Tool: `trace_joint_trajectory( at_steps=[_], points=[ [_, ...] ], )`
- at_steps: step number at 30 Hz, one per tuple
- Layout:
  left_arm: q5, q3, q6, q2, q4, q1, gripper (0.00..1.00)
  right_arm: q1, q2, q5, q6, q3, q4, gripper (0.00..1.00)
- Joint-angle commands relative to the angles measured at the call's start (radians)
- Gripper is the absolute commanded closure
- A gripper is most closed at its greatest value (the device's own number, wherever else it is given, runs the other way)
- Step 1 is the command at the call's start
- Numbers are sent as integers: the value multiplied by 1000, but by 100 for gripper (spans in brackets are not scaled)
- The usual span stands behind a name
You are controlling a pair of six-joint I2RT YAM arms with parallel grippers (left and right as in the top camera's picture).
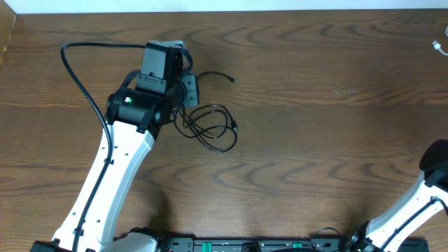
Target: Untangle cables
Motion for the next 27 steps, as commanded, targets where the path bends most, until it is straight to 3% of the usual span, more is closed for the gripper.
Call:
trace_joint_trajectory(
  at_steps=[1, 7, 8, 11, 12, 20, 27],
  points=[
    [-2, 7, 6, 27, 6, -2, 93, 8, 107, 23, 5, 13, -15, 99],
    [26, 7, 6, 74, 7, -3, 93, 3, 265, 25, 31, 13, -58, 99],
    [50, 7, 6, 85, 10, -3, 93, -1, 298, 31, 31, 13, -74, 85],
    [70, 7, 6, 94, 17, -3, 93, -3, 338, 26, 31, 13, -131, 17],
    [74, 7, 6, 95, 21, -3, 93, -3, 343, 26, 30, 13, -162, 1],
    [203, 7, 6, 95, 89, -3, 93, 8, 263, -97, -11, 14, -402, 1],
    [459, 8, -48, 95, 285, -3, 93, 43, 133, -389, -209, 14, -662, 1]
  ],
)
